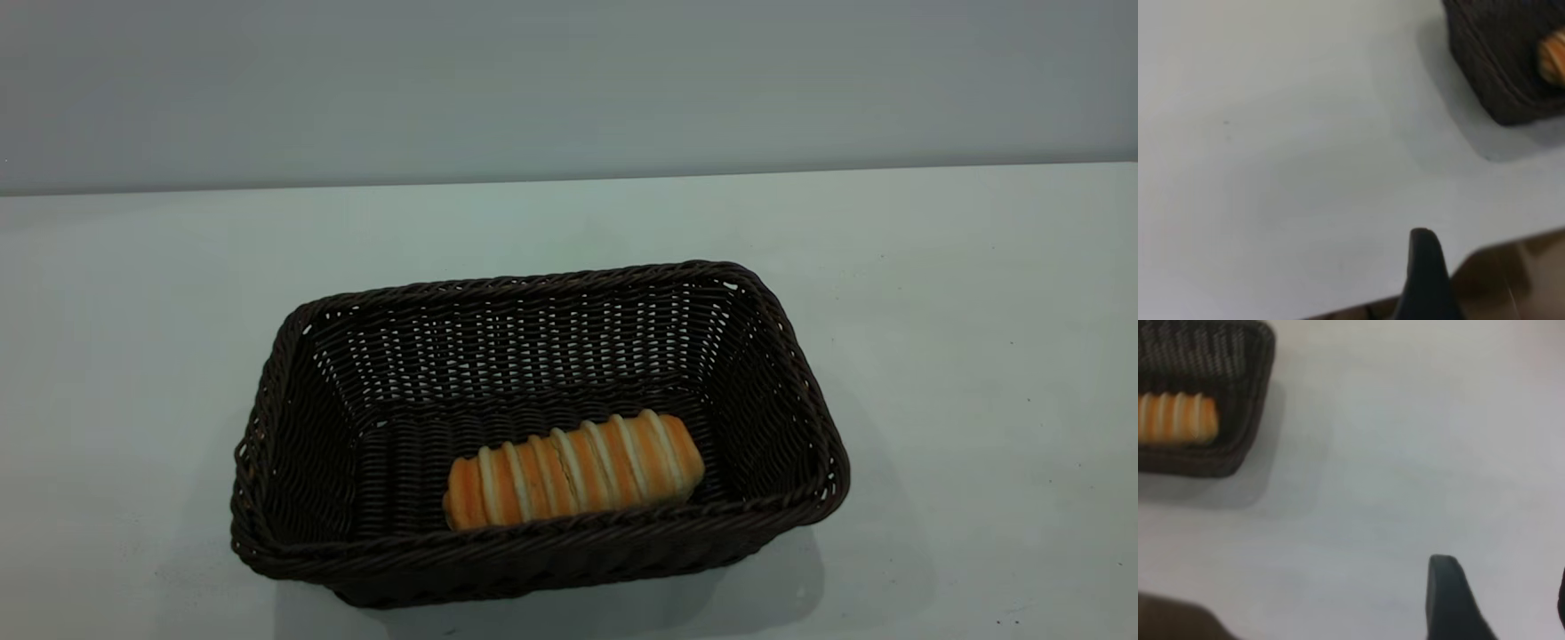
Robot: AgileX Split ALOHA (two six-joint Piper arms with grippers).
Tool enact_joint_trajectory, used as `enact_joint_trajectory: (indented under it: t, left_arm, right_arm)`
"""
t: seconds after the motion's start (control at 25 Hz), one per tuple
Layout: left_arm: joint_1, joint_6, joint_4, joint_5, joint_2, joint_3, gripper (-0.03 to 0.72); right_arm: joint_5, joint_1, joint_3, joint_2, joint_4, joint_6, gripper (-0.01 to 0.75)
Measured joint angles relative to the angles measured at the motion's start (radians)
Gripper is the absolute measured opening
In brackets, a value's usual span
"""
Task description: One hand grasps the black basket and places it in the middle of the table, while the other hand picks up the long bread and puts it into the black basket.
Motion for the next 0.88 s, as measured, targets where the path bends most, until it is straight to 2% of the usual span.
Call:
enact_joint_trajectory:
  t: [0.2,0.88]
  left_arm:
    - [0.045,0.000,0.000,0.008,-0.072,0.000,0.553]
    - [0.045,0.000,0.000,0.011,-0.078,0.000,0.553]
  right_arm:
    - [0.001,-0.018,0.000,-0.006,0.000,0.000,0.402]
    - [0.001,-0.018,0.000,-0.007,0.003,0.000,0.402]
